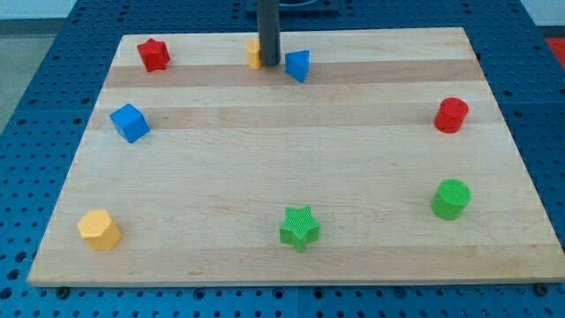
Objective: Push the blue triangle closer to yellow heart
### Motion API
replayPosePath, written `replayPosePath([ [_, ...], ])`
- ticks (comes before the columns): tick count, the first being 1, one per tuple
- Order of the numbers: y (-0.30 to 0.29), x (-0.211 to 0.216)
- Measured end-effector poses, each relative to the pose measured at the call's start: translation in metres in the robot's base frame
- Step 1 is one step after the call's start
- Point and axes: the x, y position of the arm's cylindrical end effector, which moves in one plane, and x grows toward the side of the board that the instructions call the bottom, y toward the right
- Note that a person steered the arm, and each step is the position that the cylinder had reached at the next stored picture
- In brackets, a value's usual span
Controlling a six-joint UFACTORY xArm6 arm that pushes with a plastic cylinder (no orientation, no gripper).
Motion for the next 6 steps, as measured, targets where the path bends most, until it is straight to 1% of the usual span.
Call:
replayPosePath([
  [2, -0.011, 0.008],
  [4, -0.011, 0.068],
  [5, -0.011, 0.080],
  [6, 0.038, 0.081],
])
